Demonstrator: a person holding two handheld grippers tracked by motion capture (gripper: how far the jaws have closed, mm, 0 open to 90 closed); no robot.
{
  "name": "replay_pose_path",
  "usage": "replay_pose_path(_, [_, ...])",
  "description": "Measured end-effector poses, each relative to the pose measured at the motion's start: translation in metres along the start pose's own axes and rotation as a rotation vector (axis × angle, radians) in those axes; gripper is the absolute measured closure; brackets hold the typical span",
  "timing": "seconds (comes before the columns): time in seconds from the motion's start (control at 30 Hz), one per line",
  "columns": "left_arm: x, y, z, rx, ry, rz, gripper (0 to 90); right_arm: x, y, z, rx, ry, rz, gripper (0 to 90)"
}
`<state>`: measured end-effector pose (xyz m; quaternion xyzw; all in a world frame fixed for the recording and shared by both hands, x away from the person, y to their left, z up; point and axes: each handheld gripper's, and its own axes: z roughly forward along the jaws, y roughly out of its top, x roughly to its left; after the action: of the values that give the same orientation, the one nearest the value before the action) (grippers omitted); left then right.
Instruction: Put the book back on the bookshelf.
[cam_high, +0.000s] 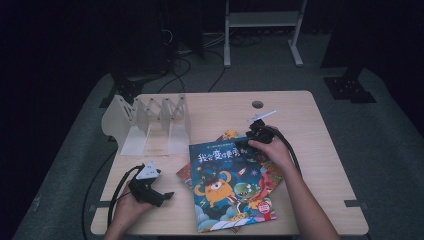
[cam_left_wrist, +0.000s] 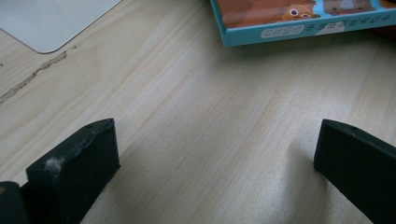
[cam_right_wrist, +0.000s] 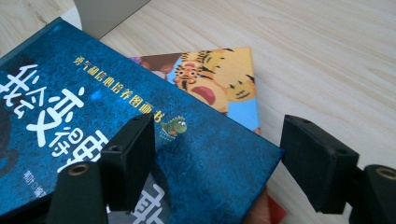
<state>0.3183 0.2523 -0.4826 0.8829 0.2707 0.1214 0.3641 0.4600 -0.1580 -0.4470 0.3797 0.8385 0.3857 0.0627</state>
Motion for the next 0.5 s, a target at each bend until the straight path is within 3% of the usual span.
replay_pose_path(0.23, [0.0002, 0.0001, 0.0000, 0.000, 0.001, 0.003, 0.0, 0.0085, 0.0016, -0.0055, 0.029, -0.059, -0.024, 28.9])
replay_pose_path(0.5, [0.0002, 0.0001, 0.0000, 0.000, 0.001, 0.003, 0.0, 0.0108, -0.0021, -0.0052, 0.020, -0.021, -0.012, 30.0])
